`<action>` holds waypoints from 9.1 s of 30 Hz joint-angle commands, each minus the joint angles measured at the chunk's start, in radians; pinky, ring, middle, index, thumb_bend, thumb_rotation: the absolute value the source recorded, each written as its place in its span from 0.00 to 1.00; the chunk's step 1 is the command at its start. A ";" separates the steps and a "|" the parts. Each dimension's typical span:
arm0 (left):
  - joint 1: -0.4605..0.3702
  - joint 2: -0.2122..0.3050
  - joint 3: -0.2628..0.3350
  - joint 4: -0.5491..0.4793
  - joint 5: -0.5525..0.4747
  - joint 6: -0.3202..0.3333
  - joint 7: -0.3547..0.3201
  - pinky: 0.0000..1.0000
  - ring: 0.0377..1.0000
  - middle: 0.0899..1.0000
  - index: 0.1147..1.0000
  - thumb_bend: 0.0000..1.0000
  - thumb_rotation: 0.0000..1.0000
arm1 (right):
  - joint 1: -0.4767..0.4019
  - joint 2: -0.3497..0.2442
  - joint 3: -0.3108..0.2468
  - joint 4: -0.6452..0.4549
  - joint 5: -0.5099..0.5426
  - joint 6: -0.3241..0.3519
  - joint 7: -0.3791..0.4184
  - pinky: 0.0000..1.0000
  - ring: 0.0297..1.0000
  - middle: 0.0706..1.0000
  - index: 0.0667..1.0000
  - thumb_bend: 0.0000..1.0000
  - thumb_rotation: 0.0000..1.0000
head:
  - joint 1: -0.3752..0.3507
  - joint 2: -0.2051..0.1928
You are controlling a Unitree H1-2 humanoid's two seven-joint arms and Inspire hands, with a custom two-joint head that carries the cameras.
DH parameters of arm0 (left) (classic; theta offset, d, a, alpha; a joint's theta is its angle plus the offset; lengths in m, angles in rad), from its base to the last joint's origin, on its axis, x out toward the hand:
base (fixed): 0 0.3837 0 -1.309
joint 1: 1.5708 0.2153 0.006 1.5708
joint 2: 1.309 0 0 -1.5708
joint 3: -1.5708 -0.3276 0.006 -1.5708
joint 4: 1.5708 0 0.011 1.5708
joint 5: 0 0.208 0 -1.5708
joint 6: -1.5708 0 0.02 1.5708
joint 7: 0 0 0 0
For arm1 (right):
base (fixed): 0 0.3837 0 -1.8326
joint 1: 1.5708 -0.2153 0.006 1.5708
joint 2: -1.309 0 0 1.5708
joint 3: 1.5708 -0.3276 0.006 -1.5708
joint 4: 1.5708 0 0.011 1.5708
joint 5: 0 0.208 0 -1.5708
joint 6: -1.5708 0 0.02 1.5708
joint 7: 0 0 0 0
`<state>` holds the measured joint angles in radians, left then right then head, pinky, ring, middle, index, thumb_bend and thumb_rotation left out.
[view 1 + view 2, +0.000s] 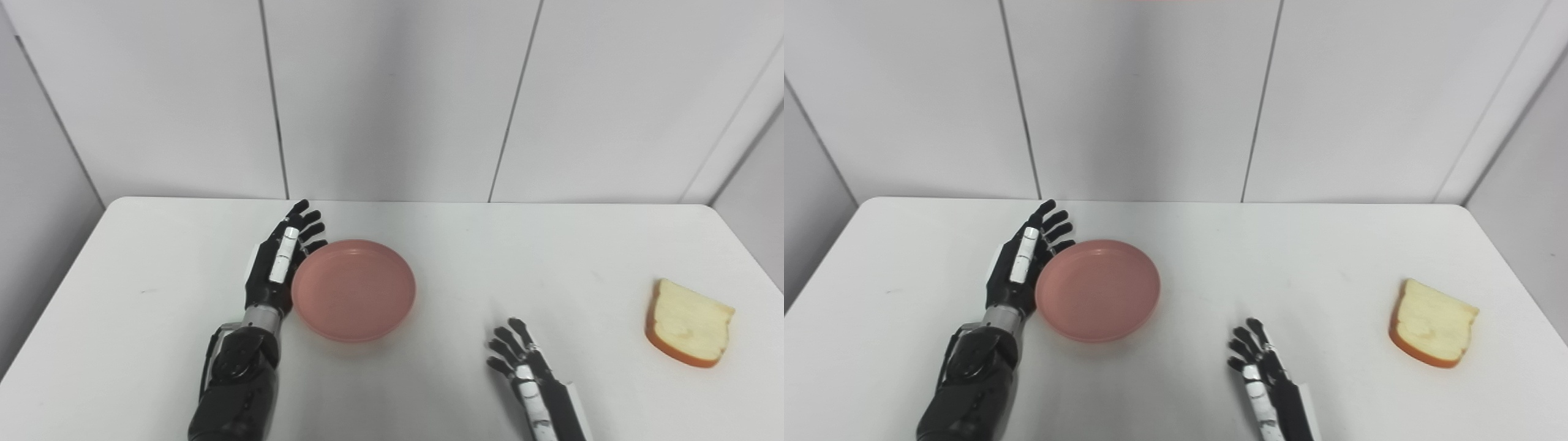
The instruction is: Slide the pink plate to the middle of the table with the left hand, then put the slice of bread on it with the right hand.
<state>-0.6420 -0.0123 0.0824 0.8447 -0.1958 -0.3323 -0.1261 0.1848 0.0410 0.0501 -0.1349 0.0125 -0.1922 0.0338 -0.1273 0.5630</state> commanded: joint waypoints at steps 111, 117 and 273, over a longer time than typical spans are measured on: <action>-0.014 -0.031 -0.016 0.086 0.050 -0.014 0.003 0.71 0.79 0.79 0.82 0.82 0.74 | -0.920 -1.484 0.668 0.200 -0.989 -0.278 0.168 0.99 0.98 1.00 1.00 1.00 0.37 | -0.086 0.012; -0.007 -0.028 -0.018 0.078 0.059 -0.016 0.005 0.70 0.78 0.79 0.82 0.79 0.74 | -1.006 -1.500 0.839 0.293 -1.044 -0.278 -0.092 0.95 0.94 0.99 1.00 1.00 0.38 | -0.088 0.015; 0.053 -0.028 -0.046 -0.038 0.088 0.061 0.018 0.71 0.78 0.81 0.81 0.80 0.75 | -1.022 -1.332 1.065 0.514 -0.856 -0.278 -0.505 0.40 0.41 0.40 0.50 0.53 0.00 | -0.028 0.065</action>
<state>-0.6050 -0.0376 0.0385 0.7769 -0.1119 -0.2999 -0.1126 -0.7999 -1.2328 1.1519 0.4020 -0.8849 -0.4636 -0.5142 -0.1565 0.6289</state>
